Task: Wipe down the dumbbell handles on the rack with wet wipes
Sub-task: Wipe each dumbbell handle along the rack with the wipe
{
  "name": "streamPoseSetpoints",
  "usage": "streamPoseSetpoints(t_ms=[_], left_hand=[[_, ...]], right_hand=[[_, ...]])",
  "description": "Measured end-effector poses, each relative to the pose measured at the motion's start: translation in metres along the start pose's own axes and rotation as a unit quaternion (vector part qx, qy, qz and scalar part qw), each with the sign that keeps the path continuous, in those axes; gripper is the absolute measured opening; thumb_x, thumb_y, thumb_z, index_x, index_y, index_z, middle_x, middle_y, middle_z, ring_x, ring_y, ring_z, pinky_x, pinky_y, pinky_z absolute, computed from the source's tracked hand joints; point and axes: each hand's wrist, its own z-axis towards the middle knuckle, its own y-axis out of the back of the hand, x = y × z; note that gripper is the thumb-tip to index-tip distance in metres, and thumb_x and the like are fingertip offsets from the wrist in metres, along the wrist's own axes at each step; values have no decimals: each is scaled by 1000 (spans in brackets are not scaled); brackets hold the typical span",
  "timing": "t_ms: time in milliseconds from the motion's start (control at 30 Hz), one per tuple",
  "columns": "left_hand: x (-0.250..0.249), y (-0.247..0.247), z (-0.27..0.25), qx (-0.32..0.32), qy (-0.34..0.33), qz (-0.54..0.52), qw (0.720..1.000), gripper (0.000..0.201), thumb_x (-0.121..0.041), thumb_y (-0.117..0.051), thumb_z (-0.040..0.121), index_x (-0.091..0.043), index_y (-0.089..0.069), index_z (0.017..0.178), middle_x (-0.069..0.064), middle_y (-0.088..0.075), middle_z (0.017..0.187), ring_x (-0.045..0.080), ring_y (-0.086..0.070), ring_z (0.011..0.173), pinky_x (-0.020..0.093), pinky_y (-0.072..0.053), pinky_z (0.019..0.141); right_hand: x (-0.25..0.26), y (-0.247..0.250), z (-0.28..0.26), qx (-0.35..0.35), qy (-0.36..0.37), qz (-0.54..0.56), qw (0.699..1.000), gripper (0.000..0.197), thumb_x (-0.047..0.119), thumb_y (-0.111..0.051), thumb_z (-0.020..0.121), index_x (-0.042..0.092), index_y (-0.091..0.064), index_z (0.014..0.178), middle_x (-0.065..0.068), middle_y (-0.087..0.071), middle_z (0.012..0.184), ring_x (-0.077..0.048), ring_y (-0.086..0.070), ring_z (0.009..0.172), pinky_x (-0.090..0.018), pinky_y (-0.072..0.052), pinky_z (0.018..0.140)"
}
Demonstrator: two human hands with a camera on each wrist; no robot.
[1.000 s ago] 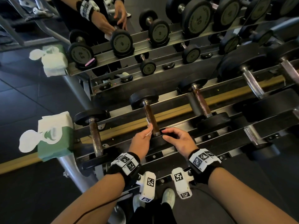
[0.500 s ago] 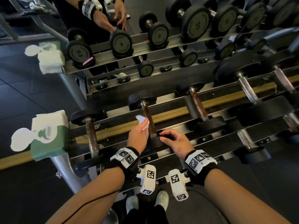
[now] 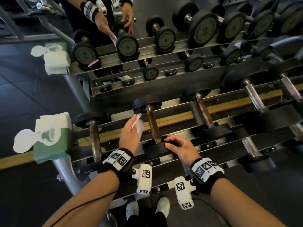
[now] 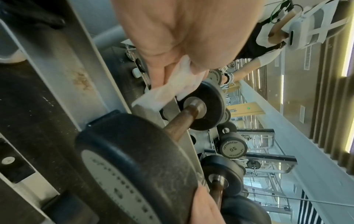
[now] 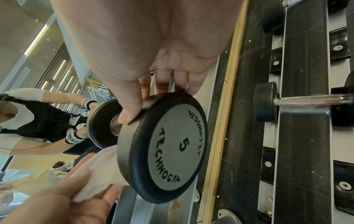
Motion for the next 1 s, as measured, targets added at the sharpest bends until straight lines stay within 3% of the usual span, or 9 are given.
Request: streamPoseSetpoints(t_ms=[133,267,367,500,600,700,767,900,1000], left_hand=[[0,-17,19,24,-16,64,998,39,-25,-42,105,-39,-49,141,-14,-57,107,0,-57,89,17,-42,79],[3,-33,21,71,5,44,996,29,-34,-42,105,-39,-59,129,-1,-66,108,5,-64,89,25,-52,81],[0,-32,15,87,0,58,995,26,-38,-40,105,-43,-62,116,0,-68,94,-3,-65,76,15,-49,71],[1,-21,0,145,90,-30,985,37,-42,-46,103,-20,-68,122,8,-69,116,22,-66,109,41,-50,99],[9,-13,-6,163,105,-27,981,35,-36,-48,103,-18,-68,124,11,-68,121,26,-64,112,46,-47,105],[5,-16,4,106,131,-134,977,32,-35,-55,100,-12,-71,116,14,-71,112,31,-67,107,45,-53,97],[-1,-22,19,73,135,-180,972,30,-33,-55,100,-11,-70,114,9,-73,104,26,-69,101,36,-55,85],[-6,-29,23,74,132,-166,974,29,-37,-56,100,-16,-72,109,3,-75,96,16,-73,88,23,-57,68],[6,-21,5,120,164,-153,967,27,-39,-60,96,-18,-78,100,3,-77,98,17,-74,90,30,-59,78]], right_hand=[[-2,0,0,2,1,3,1000,23,20,-73,86,40,-74,98,17,-70,108,-3,-65,104,-36,-49,101],[-3,1,1,0,8,15,1000,24,16,-73,86,38,-75,95,12,-71,108,-6,-65,106,-33,-49,100],[-3,2,2,2,13,16,1000,23,17,-73,86,37,-75,97,14,-71,108,-3,-65,104,-29,-49,98],[-2,2,1,3,6,21,1000,20,15,-73,86,33,-76,96,14,-71,108,-2,-65,103,-26,-48,96],[2,2,0,3,6,22,1000,19,12,-73,86,27,-75,97,10,-71,109,-2,-65,104,-22,-46,94],[5,3,1,11,-1,12,1000,18,12,-72,86,24,-74,100,5,-70,113,-8,-64,108,-25,-47,98],[6,3,2,13,-4,13,1000,18,12,-72,86,24,-74,100,3,-69,115,-10,-64,110,-26,-46,99],[4,4,3,13,-5,10,1000,19,13,-73,86,27,-74,98,4,-69,115,-10,-64,110,-25,-46,98],[3,6,4,15,-2,13,1000,19,15,-74,86,30,-74,97,10,-70,111,-2,-65,104,-19,-47,92]])
